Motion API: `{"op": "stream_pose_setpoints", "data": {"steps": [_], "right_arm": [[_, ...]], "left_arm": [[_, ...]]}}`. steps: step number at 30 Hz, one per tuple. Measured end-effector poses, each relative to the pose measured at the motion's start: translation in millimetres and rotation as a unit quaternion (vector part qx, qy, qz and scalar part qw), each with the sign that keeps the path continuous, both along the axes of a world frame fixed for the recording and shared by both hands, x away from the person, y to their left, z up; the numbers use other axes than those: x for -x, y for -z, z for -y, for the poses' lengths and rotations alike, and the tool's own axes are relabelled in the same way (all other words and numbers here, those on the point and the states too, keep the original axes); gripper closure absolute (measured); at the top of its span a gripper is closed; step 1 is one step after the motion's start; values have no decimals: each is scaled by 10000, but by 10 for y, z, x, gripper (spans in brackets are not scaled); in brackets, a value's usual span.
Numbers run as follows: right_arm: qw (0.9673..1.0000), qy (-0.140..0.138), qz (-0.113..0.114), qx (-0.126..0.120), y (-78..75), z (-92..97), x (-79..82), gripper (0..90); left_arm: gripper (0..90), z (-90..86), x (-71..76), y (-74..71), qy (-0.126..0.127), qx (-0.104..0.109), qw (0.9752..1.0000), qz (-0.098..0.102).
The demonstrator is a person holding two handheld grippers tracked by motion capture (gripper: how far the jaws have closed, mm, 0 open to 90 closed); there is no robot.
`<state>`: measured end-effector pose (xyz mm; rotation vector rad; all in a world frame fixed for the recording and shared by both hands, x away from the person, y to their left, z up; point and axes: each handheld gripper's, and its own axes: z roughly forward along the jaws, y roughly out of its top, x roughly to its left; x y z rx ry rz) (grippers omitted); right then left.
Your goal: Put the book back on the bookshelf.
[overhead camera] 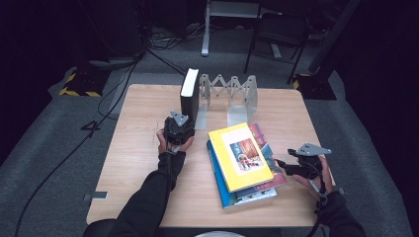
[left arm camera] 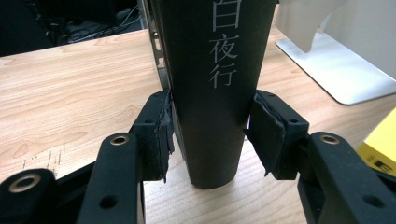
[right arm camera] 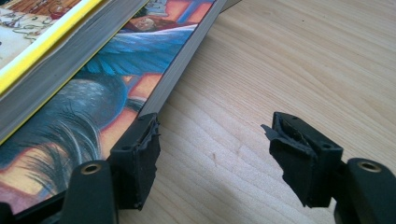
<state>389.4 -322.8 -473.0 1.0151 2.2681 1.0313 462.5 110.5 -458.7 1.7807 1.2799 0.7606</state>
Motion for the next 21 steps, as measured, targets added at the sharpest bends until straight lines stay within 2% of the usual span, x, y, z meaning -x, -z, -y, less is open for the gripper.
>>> {"op": "stream_pose_setpoints", "data": {"steps": [6,13,19,21], "right_arm": [[10000,13,29,15,-1,-8,0,329],[10000,16,-12,28,8,-9,-4,329],[10000,5,-7,25,7,-7,-3,329],[10000,8,-21,24,7,-6,-3,329]], "left_arm": [[507,40,-106,-12,-251,123,9996,-75],[504,69,-161,-18,-372,205,9990,-129],[498,62,-155,-21,-323,162,9992,-169],[457,61,-150,-23,-332,99,9992,-191]]}}
